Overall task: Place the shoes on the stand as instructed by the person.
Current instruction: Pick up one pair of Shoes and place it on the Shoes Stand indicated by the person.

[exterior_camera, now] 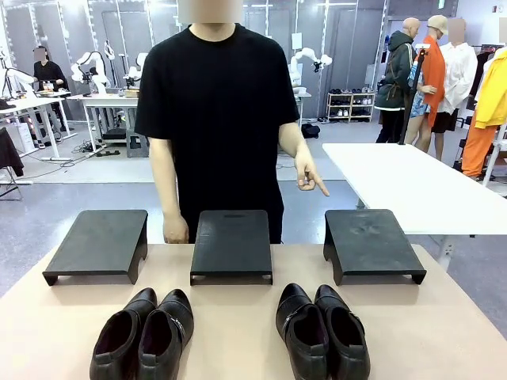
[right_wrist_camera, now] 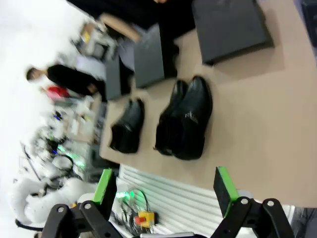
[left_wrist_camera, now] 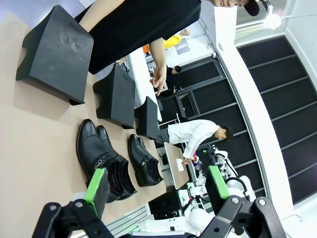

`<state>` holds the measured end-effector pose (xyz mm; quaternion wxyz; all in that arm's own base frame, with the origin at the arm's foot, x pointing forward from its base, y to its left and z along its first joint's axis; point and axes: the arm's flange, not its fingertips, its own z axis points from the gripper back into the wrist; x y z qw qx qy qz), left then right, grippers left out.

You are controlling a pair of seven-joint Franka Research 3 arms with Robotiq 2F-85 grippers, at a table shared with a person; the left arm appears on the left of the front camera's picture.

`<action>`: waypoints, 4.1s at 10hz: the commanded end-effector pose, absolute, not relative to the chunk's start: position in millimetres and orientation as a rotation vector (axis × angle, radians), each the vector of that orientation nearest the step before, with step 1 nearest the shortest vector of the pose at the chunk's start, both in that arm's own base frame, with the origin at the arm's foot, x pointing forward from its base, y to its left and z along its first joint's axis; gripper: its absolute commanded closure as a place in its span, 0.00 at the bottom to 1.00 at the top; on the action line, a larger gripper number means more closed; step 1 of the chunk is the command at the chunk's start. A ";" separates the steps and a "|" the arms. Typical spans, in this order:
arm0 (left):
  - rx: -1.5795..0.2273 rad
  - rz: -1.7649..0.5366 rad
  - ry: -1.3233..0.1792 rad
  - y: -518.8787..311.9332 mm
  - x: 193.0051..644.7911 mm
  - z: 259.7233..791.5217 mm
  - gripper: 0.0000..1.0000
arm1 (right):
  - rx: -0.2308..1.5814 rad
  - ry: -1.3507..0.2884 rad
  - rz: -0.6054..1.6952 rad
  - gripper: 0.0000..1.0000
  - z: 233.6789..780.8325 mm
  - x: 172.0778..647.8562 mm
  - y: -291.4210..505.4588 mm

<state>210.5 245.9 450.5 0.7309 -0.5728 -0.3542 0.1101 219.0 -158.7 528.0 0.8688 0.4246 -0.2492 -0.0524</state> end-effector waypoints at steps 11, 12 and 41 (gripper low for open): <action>-1.275 0.224 -0.802 248.2 211.1 450.6 0.00 | 0.431 0.008 -0.042 0.00 495.1 326.6 76.4; -1.275 0.224 -0.802 248.2 211.1 450.6 0.00 | 0.416 0.031 -0.061 0.00 481.3 327.9 86.6; -1.275 0.224 -0.802 248.2 211.1 450.6 0.00 | 0.012 0.123 -0.063 1.00 341.0 397.6 216.2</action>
